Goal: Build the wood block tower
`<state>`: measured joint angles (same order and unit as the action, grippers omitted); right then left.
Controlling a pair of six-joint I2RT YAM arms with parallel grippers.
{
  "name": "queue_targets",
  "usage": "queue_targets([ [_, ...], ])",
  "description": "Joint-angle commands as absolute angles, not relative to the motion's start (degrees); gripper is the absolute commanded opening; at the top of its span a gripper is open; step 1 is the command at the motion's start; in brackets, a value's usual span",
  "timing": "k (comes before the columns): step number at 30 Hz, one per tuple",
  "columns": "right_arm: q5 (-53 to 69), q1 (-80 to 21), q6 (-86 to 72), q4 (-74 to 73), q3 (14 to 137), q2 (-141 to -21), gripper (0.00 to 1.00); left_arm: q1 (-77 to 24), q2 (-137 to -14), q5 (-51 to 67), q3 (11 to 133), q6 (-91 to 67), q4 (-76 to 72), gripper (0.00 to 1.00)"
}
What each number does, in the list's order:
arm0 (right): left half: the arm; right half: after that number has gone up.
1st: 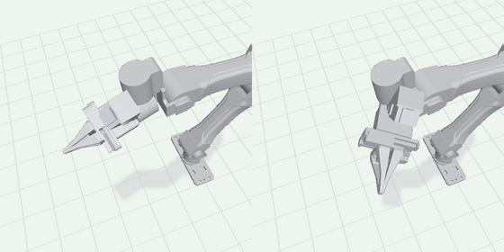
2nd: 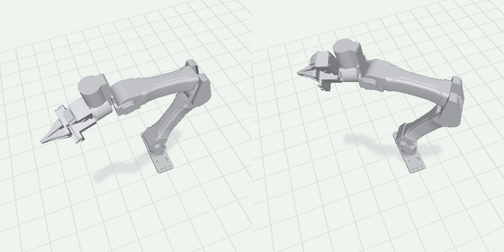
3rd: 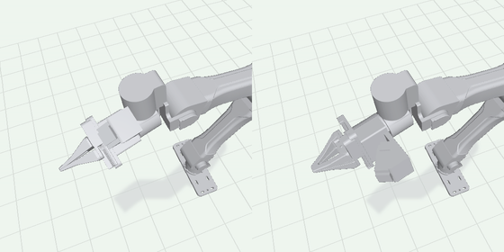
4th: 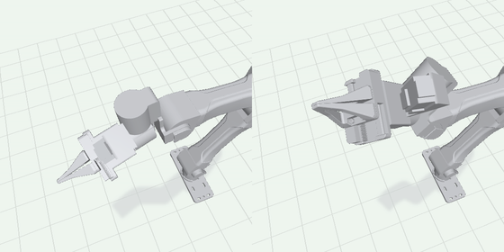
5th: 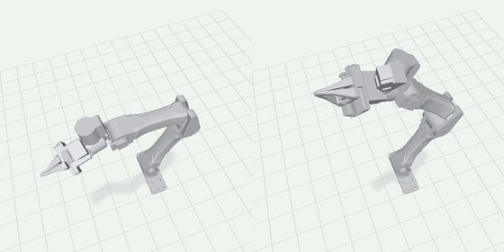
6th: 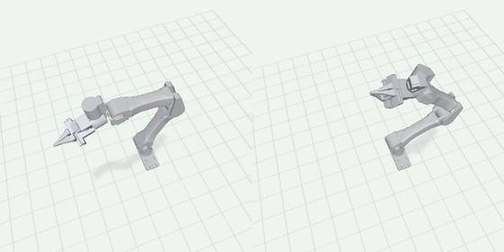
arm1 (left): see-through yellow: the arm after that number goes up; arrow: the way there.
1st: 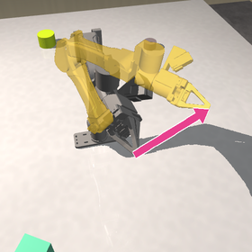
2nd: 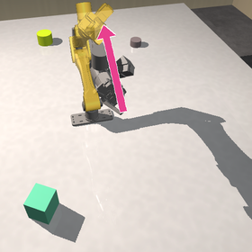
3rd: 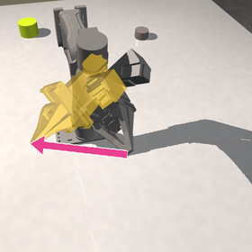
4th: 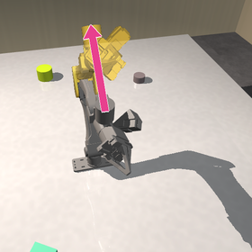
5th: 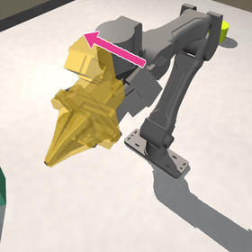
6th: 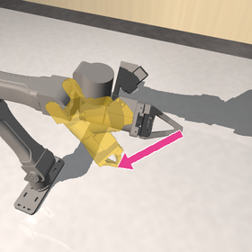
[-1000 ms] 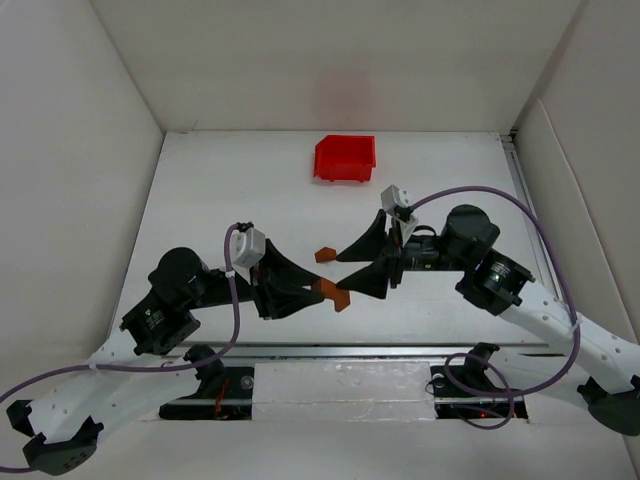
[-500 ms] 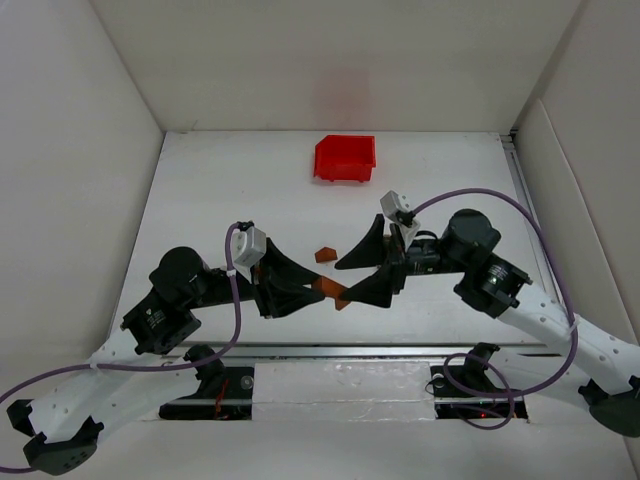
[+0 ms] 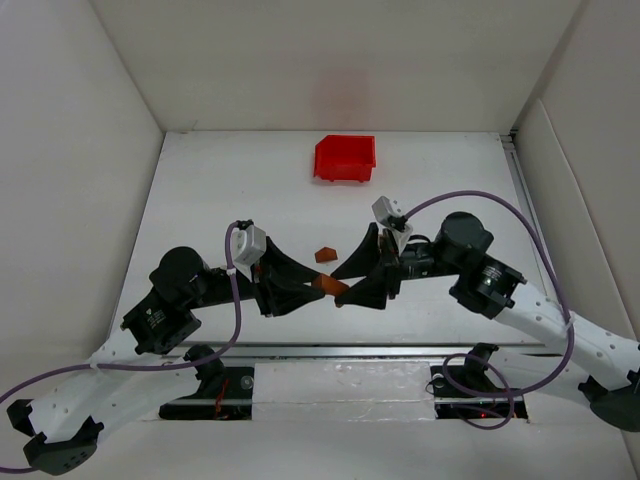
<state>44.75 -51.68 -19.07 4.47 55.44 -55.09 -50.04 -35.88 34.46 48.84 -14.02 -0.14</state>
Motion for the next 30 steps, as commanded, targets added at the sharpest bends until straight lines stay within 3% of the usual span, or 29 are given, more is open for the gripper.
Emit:
queue_targets([
  [1,44.0,-52.3,-19.1,6.5,56.9,-55.5,0.57,-50.2,-35.8,34.5,50.7,-14.0,-3.0,0.0],
  [4,43.9,-52.8,-19.0,6.4,57.2,-55.8,0.48,-50.2,-35.5,34.5,50.5,-14.0,-3.2,0.0],
  [6,43.8,-52.8,-18.7,6.2,57.4,-56.2,0.3,-50.2,-35.2,34.1,50.4,-14.1,-3.3,0.0],
  [17,43.0,-52.8,-16.8,5.6,57.7,-55.1,0.19,-50.2,-34.9,33.8,50.2,-14.1,-2.9,0.0],
  [19,42.1,-52.8,-16.6,5.3,57.9,-54.8,0.04,-50.2,-34.9,33.8,50.1,-14.1,-2.8,0.0],
  [21,40.9,-52.8,-16.3,4.6,58.1,-54.6,0.0,-50.2,-34.9,33.1,50.0,-14.1,-2.8,0.11],
  [22,40.6,-52.8,-16.1,4.2,58.2,-54.6,0.0,-50.2,-34.9,32.6,49.8,-14.3,-2.8,0.22],
  [23,40.3,-52.8,-15.7,3.9,58.4,-54.6,0.0,-50.2,-34.8,30.9,49.9,-14.6,-2.6,0.61],
  [25,37.7,-52.8,-14.8,2.2,58.4,-54.6,0.0,-50.2,-34.6,27.1,49.9,-15.5,-1.6,0.99],
  [30,23.5,-47.6,-12.9,-6.1,57.4,-55.5,0.0,-50.2,-33.5,7.1,52.6,-20.4,6.3,0.99],
])
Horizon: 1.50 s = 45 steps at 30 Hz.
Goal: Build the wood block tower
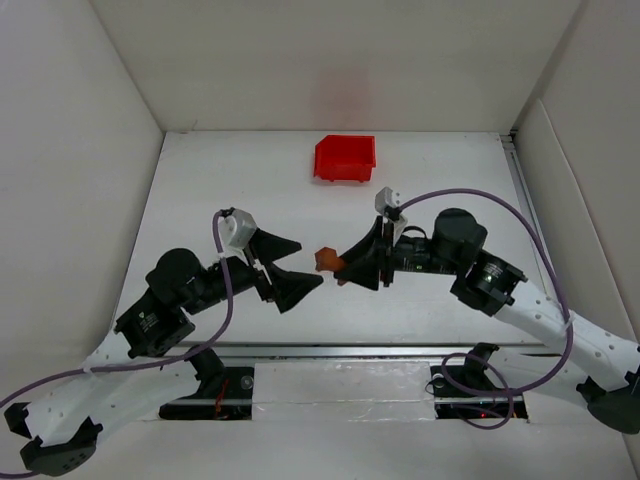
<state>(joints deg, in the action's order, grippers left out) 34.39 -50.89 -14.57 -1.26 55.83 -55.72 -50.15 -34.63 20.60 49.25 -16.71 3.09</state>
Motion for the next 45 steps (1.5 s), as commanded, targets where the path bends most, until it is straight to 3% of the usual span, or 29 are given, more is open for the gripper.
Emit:
queue_targets([
  [1,20.5,-46.8,-13.3,-7.1,57.2,-55.6,0.0,-50.2,-33.3,1.9,54.4,-22.0,9.0,0.99],
  [2,15.2,-45.5,-14.1,-9.2,56.5,-56.1,0.0,-50.2,-33.1,-10.2,56.3,-25.5,14.6,0.99],
  [5,6.1,-44.2,-15.4,-11.3,56.4,-57.6,0.0,-50.2,-33.0,-15.8,57.8,-26.4,22.1,0.99],
  [9,-11.5,-41.8,-18.0,-12.0,54.9,-60.4,0.0,-50.2,-30.3,-17.6,54.9,-25.1,26.5,0.99],
  [18,-27.9,-39.6,-23.1,-12.2,53.9,-67.1,0.0,-50.2,-25.7,-17.8,46.9,-25.4,23.1,0.99],
  [27,-33.7,-39.6,-29.3,-10.5,53.3,-73.8,0.0,-50.2,-32.9,-14.5,47.0,-23.9,23.5,0.99],
  [45,-32.8,-38.5,-28.8,-9.6,54.6,-83.0,0.0,-50.2,-31.9,-13.0,46.1,-23.8,22.5,0.99],
])
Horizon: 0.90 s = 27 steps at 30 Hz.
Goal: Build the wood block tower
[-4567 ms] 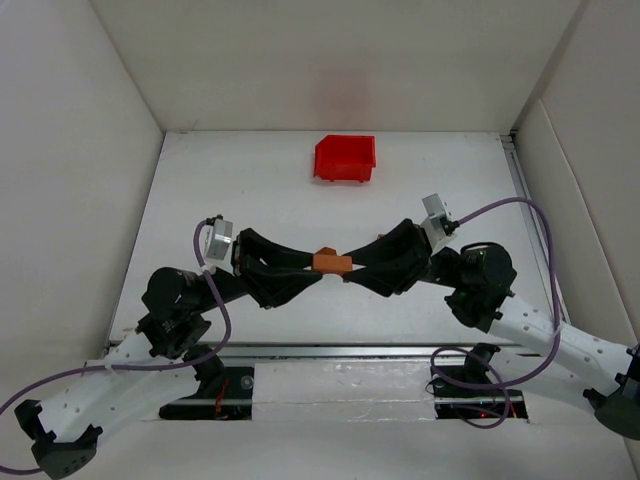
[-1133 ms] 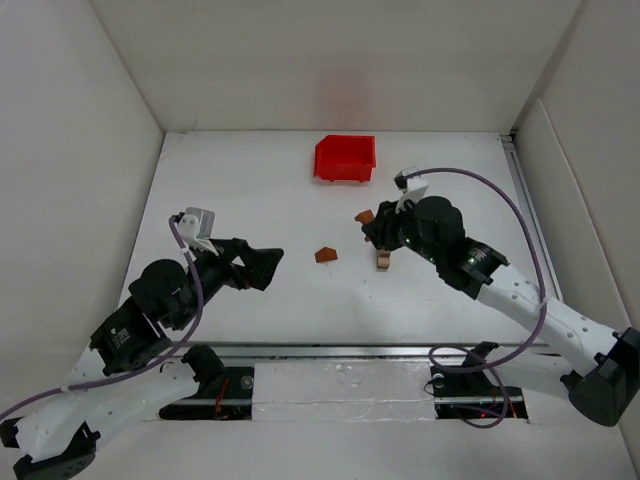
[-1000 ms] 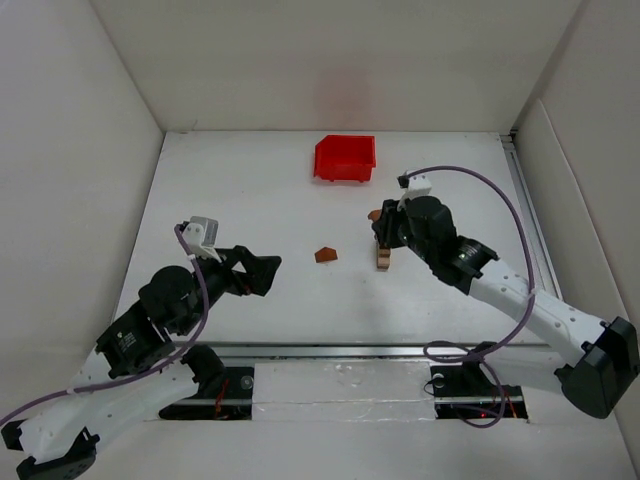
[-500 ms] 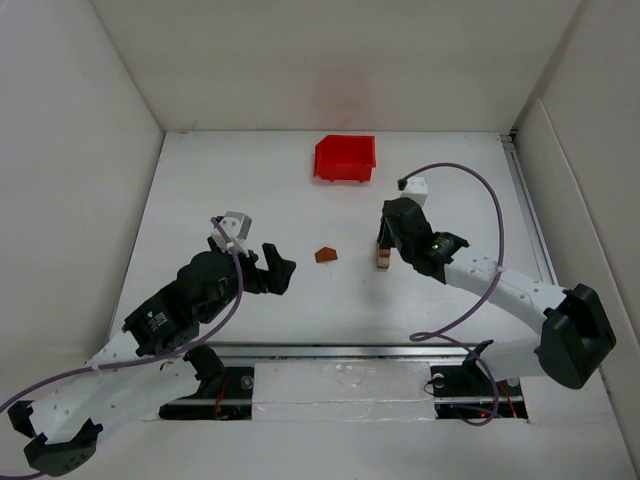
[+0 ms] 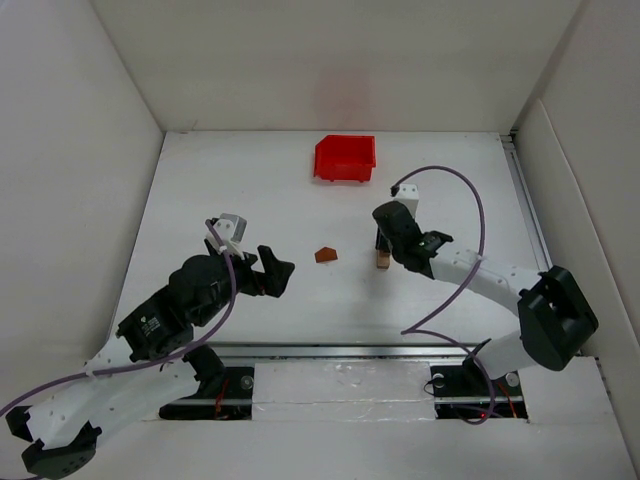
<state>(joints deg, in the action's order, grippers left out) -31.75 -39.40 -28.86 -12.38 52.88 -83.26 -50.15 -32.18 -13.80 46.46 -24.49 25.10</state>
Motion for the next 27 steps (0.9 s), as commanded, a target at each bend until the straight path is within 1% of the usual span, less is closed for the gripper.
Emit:
queue_targets([
  [1,-32.6,-37.9,-28.7,-9.5,54.5,-83.1,0.0,-50.2,-31.9,-12.7,46.0,-23.7,22.4,0.99],
  [17,-29.1,-36.7,-27.4,-7.9,55.3,-86.0,0.01,-50.2,-32.3,-11.0,45.7,-23.3,22.0,0.99],
  [27,-28.9,-36.7,-27.4,-7.7,55.5,-86.3,0.02,-50.2,-32.4,-10.5,45.6,-23.1,21.7,0.99],
])
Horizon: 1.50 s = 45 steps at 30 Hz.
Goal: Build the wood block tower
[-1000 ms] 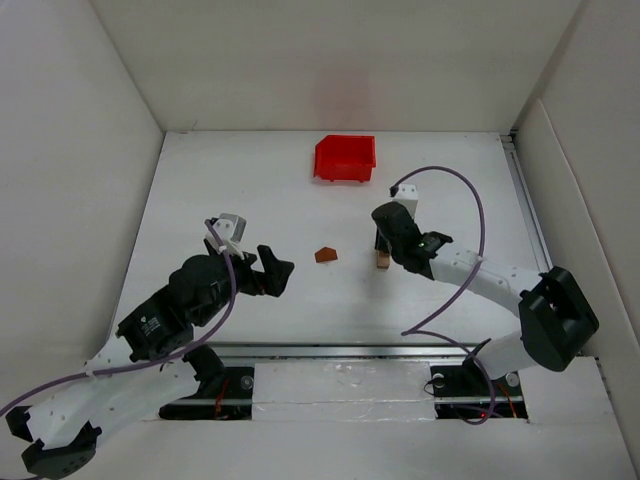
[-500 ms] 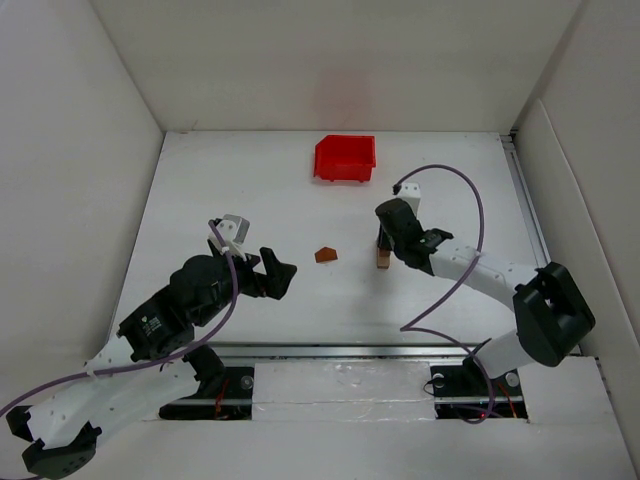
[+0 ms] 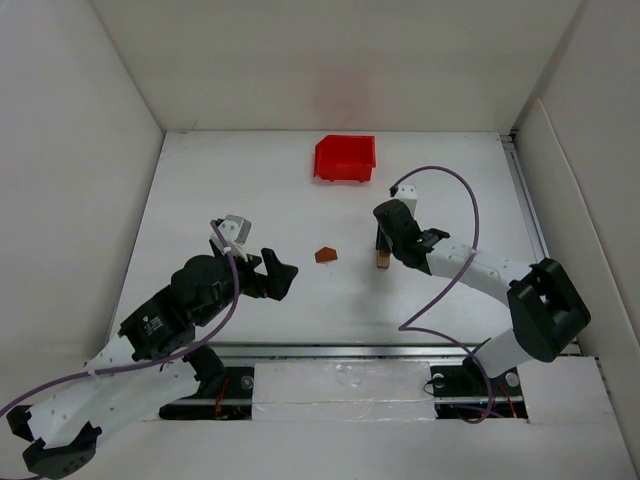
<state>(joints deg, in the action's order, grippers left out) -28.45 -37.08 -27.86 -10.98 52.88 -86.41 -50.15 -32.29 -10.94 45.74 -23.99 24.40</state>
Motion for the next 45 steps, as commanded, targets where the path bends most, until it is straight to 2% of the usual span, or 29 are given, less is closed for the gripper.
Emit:
queue_targets([
  [1,-28.9,-36.7,-27.4,-7.8,55.4,-86.5,0.03,-50.2,-32.5,-10.5,45.6,-23.1,21.7,0.99],
  [18,-28.7,-36.7,-27.6,-7.8,55.2,-87.1,0.13,-50.2,-32.1,-10.1,45.4,-22.9,21.5,0.99],
  [45,-29.2,-36.7,-28.0,-8.4,54.1,-87.2,0.18,-50.2,-31.7,-9.4,45.2,-22.6,21.1,0.99],
])
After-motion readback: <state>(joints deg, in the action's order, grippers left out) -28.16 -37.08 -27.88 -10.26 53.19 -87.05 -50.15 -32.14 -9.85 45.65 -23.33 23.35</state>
